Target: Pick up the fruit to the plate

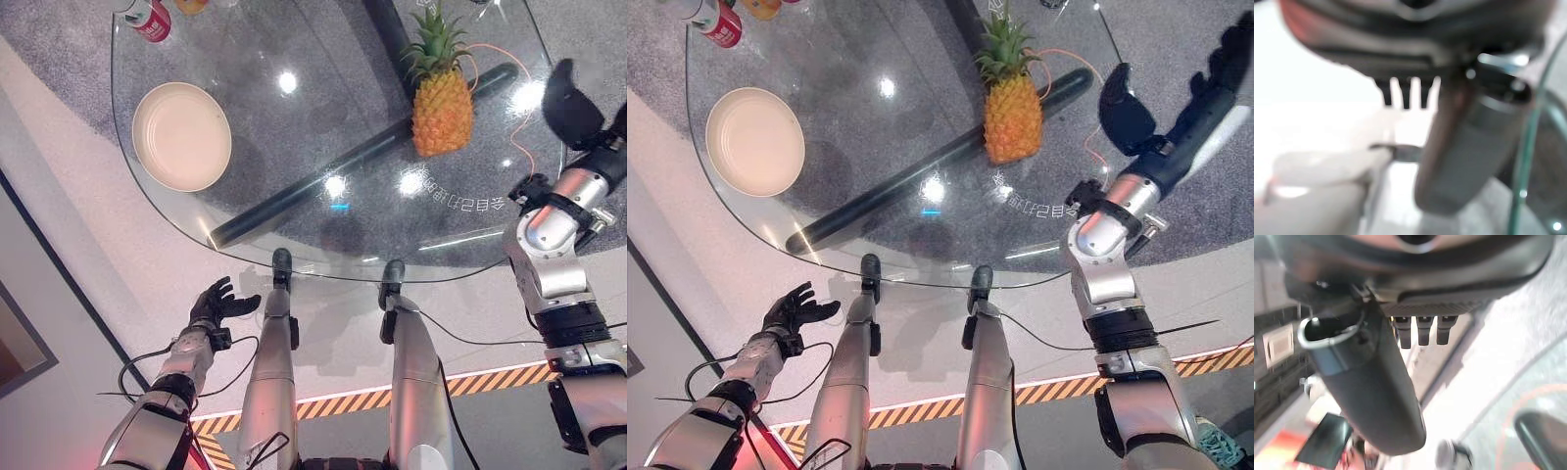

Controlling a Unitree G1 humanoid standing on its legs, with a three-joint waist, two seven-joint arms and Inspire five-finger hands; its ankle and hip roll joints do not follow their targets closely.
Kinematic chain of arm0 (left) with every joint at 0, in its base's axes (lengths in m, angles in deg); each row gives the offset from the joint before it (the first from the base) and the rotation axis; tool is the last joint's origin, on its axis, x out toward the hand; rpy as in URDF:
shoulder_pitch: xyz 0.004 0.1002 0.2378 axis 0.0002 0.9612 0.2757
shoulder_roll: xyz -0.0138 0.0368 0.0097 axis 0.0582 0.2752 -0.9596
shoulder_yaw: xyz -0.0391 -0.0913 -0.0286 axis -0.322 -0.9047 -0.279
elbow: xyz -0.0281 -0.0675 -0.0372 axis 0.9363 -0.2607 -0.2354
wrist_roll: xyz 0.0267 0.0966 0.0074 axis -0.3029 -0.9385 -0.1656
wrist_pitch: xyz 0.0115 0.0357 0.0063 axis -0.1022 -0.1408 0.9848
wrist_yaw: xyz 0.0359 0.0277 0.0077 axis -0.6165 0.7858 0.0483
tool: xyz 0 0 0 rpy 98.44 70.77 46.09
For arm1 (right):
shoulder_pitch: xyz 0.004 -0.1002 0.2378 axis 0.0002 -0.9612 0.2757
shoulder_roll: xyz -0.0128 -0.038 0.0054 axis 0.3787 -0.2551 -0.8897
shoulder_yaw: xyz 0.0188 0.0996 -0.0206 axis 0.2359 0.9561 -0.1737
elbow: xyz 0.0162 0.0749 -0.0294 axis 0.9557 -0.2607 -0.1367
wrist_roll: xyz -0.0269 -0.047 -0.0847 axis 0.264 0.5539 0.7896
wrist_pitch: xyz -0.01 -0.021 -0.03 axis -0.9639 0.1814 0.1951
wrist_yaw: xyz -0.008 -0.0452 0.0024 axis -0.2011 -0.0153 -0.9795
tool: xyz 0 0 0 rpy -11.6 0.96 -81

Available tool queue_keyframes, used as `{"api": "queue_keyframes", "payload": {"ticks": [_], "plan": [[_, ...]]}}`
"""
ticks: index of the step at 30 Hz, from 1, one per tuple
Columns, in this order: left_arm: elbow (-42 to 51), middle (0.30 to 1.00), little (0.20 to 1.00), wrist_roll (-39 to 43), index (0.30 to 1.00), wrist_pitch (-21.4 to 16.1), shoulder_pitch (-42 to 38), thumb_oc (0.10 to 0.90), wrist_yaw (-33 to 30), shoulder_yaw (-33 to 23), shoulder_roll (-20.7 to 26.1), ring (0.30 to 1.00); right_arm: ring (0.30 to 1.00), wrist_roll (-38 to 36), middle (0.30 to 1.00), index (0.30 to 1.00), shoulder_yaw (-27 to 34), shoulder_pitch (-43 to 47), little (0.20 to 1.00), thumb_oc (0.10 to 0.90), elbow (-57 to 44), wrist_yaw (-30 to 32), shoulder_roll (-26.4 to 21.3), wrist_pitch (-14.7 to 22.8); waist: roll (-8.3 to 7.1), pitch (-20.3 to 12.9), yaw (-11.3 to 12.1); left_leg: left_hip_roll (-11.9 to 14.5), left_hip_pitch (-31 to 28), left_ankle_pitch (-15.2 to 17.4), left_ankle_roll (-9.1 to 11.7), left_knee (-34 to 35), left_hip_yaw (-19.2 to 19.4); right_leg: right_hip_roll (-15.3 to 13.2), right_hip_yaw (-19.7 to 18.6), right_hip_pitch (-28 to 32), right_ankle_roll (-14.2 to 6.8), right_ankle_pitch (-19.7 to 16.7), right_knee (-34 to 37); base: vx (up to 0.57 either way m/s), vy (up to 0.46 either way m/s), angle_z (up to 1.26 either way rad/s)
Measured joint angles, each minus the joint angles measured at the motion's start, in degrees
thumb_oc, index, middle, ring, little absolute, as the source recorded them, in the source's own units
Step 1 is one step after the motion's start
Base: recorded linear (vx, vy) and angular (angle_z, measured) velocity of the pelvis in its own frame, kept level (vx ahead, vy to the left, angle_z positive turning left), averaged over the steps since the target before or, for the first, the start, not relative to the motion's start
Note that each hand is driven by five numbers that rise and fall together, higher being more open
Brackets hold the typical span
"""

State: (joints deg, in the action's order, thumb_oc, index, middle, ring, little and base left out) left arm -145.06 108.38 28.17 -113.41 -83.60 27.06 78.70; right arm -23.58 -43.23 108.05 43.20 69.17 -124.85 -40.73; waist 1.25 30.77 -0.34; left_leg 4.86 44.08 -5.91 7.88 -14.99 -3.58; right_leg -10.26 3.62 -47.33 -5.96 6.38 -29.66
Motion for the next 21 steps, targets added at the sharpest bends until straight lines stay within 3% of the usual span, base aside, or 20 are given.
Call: {"api": "queue_keyframes", "payload": {"ticks": [9, 21], "plan": [[0.0, 0.900, 0.900, -0.6, 0.900, -0.7, 0.0, 0.800, -0.1, 0.0, -0.7, 0.900, 0.900, 2.2, 0.900, 0.900, -5.8, 1.1, 0.900, 0.800, 0.0, -6.4, 3.0, -6.7, 0.03, 0.0, 0.3, -0.1, -0.1, -0.2, 0.0, 0.2, 0.0, -0.2, 0.1, 0.0, -0.1, 0.0, -0.2, 0.00, 0.000, 0.00], [0.0, 0.900, 0.900, -1.8, 0.900, -0.9, 0.2, 0.800, -0.3, 0.2, -3.0, 0.900, 0.900, 2.2, 0.900, 0.900, -8.2, 1.9, 0.900, 0.800, -0.2, -9.0, 4.9, -13.2, 0.28, 0.0, 0.8, -0.7, -1.0, -1.4, 0.0, 2.1, 0.0, -0.9, 0.1, -0.2, -0.4, 0.4, -0.8, 0.00, -0.001, 0.01]]}}
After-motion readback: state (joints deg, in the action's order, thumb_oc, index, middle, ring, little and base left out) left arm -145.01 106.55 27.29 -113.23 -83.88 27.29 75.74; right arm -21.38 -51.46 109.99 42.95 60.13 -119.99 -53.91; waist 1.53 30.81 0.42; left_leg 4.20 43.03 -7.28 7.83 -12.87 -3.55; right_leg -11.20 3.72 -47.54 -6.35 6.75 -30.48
